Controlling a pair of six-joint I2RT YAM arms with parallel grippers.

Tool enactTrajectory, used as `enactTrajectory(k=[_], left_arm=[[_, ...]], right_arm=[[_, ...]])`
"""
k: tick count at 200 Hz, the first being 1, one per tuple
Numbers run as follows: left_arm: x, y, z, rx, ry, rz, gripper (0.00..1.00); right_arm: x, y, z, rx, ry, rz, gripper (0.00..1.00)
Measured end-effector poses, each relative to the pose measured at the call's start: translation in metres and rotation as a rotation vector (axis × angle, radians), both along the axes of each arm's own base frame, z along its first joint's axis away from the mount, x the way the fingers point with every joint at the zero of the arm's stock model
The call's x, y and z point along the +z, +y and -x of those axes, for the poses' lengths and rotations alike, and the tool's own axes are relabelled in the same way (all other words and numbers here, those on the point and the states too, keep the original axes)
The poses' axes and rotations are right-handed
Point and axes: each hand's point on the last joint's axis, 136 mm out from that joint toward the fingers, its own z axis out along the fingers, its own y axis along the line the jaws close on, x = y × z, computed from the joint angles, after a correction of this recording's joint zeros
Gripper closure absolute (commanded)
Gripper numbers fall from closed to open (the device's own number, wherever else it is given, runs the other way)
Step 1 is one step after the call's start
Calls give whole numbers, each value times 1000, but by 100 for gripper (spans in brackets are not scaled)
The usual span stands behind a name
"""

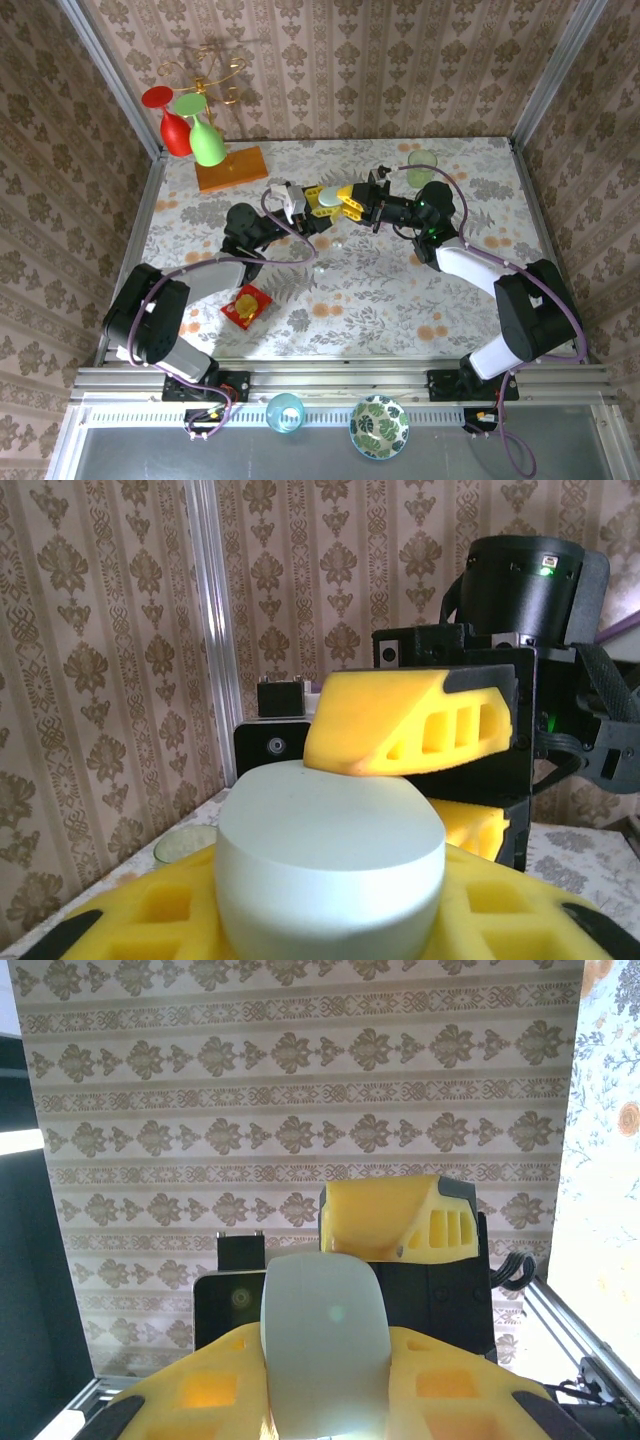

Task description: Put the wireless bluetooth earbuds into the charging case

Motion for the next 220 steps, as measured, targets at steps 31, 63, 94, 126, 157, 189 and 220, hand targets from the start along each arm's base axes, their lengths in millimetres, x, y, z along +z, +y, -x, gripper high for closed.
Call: enactTrajectory(k=[31,63,94,126,157,189,220], left_arm=[[0,0,0,-2,1,1,80],[0,0,0,-2,1,1,80],[1,-2,6,-31,-8,-2,80],[2,-1,9,-51,-5,4,79],[0,4,6,-52,33,7,79],[-13,10,7,-63,93,-1,79],[-23,14,19,-94,128,-16,79]], right_arm=[[0,0,0,0,-1,0,98],[0,0,0,0,0,0,72],[-4,-2,-5,-25,-9,15,43],[-13,-17,-18,-84,-26,59,27],[-14,-39,-22,-165,-130,144,21],[0,-47,0,-199,-381,308,16],[25,-27,49,-157,-790,512,13]])
